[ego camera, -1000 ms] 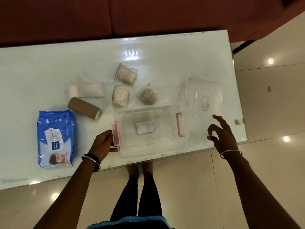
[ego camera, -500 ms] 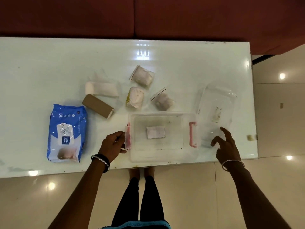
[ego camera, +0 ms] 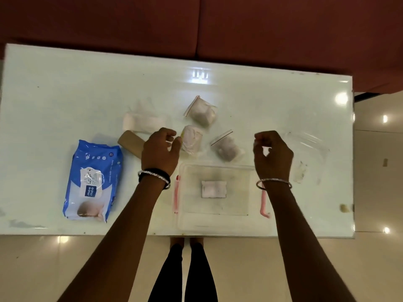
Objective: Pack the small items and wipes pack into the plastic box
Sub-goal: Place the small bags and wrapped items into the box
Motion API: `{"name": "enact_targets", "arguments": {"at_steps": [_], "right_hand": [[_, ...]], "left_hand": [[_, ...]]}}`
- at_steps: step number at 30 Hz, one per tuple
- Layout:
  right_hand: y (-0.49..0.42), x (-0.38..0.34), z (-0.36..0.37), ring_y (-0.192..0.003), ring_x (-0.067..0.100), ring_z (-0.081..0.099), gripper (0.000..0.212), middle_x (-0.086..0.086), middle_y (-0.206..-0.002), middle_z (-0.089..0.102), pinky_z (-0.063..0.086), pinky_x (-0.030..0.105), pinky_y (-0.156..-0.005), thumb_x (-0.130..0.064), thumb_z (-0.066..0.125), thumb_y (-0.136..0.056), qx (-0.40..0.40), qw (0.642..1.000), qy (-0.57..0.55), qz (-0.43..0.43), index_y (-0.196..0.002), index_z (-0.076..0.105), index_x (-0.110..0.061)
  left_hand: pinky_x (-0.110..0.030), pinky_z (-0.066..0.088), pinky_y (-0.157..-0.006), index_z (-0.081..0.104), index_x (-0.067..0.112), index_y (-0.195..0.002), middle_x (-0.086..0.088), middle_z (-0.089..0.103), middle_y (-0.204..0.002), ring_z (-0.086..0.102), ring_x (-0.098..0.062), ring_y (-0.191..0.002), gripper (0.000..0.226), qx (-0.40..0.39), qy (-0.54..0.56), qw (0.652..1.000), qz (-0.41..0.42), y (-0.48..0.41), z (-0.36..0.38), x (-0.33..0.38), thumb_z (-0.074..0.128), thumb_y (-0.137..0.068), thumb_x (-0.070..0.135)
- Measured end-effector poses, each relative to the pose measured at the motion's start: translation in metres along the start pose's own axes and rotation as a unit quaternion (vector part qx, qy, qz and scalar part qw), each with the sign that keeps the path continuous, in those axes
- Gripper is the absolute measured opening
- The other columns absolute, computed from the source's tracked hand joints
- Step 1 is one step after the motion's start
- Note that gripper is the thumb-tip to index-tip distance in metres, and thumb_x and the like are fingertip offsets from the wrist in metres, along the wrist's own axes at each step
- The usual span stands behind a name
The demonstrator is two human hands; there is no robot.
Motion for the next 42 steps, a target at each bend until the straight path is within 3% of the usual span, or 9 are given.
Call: {"name": "enact_targets", "arguments": {"at_steps": [5,8,16,21,25,30,35,37,42], "right_hand": [[-0.021,0.01,0.057,-0.116,0.027,0.058,0.049,0.007,-0.12,0.066,0.043,0.033,-0.092,-0.029,0.073,-0.082,-0.21,0.96,0.156,0.098,-0.125,0.057,-0.014],[-0.023,0.014,0.077,-0.121,0.029,0.055,0.065,0.007,-0.127,0.063,0.046,0.037,-0.093,-0.038,0.08,-0.074,-0.268,0.934,0.19,0.142,-0.13,0.053,-0.017],[-0.029,0.009,0.084,-0.102,0.033,0.062,0.046,0.011,-0.105,0.066,0.042,0.031,-0.074,-0.036,0.082,-0.071,-0.235,0.949,0.178,0.109,-0.101,0.062,-0.008],[-0.007,-0.022,0.04,-0.076,0.012,0.066,0.036,-0.007,-0.082,0.069,0.048,0.025,-0.062,-0.042,0.082,-0.07,-0.079,0.988,-0.094,0.094,-0.085,0.061,-0.017],[0.05,-0.026,0.021,-0.093,0.021,0.073,0.034,0.0,-0.098,0.074,0.061,0.051,-0.076,-0.038,0.083,-0.075,-0.073,0.945,-0.282,0.147,-0.101,0.067,-0.024],[0.128,0.001,0.042,-0.084,0.03,0.07,0.036,0.008,-0.086,0.073,0.058,0.057,-0.071,-0.043,0.082,-0.074,-0.144,0.938,-0.209,0.234,-0.089,0.066,-0.015],[0.144,0.024,0.089,-0.096,0.029,0.07,0.036,0.008,-0.1,0.074,0.057,0.051,-0.088,-0.033,0.079,-0.079,-0.22,0.916,-0.146,0.301,-0.105,0.067,-0.012],[0.139,0.025,0.105,-0.1,0.029,0.07,0.045,0.012,-0.106,0.073,0.056,0.049,-0.091,-0.029,0.082,-0.076,-0.215,0.914,-0.142,0.314,-0.114,0.064,-0.01],[0.127,0.027,0.12,-0.082,0.032,0.073,0.043,0.019,-0.094,0.072,0.063,0.044,-0.076,-0.026,0.09,-0.067,-0.16,0.914,-0.148,0.344,-0.094,0.064,-0.005]], "left_hand": [[-0.04,0.044,-0.096,0.048,0.009,-0.13,-0.012,0.055,-0.127,0.054,-0.031,-0.117,0.067,-0.103,-0.103,0.987,-0.075,-0.02,0.039,-0.004,0.07,-0.078,0.046],[-0.041,0.046,-0.095,0.051,0.009,-0.125,-0.012,0.057,-0.123,0.055,-0.031,-0.115,0.069,-0.107,-0.118,0.984,-0.079,-0.025,0.048,-0.005,0.073,-0.074,0.049],[-0.033,0.052,-0.074,0.063,0.011,-0.1,-0.004,0.069,-0.097,0.064,-0.023,-0.09,0.051,-0.065,-0.011,0.993,-0.101,-0.022,0.037,-0.006,0.08,-0.066,0.046],[-0.007,0.048,-0.059,0.062,0.025,-0.098,0.019,0.065,-0.088,0.062,0.009,-0.072,0.042,-0.019,0.151,0.981,-0.119,0.003,0.005,-0.008,0.08,-0.067,0.046],[-0.026,0.056,-0.075,0.065,0.019,-0.105,0.006,0.071,-0.099,0.069,-0.008,-0.09,0.04,-0.013,0.217,0.965,-0.148,0.034,-0.017,-0.024,0.077,-0.073,0.04],[-0.017,0.056,-0.065,0.065,0.033,-0.094,0.021,0.073,-0.086,0.07,0.0,-0.083,0.033,-0.016,0.305,0.938,-0.165,0.07,-0.033,-0.036,0.075,-0.065,0.043],[-0.019,0.056,-0.067,0.066,0.035,-0.093,0.018,0.074,-0.089,0.07,0.001,-0.084,0.045,-0.023,0.32,0.93,-0.182,0.095,-0.037,-0.046,0.08,-0.056,0.055],[-0.026,0.057,-0.071,0.066,0.036,-0.092,0.016,0.073,-0.09,0.071,-0.001,-0.085,0.04,-0.024,0.306,0.933,-0.187,0.102,-0.037,-0.049,0.076,-0.058,0.054],[-0.026,0.059,-0.069,0.067,0.036,-0.086,0.013,0.074,-0.084,0.071,-0.003,-0.078,0.041,-0.043,0.258,0.949,-0.178,0.111,-0.035,-0.043,0.076,-0.054,0.061]]}}
Point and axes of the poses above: each hand's wrist, its own y-axis away from the middle knuckle, its own z-axis out of the palm, x = y × z, the point moved 6 cm from there along -y, towards the middle knuckle
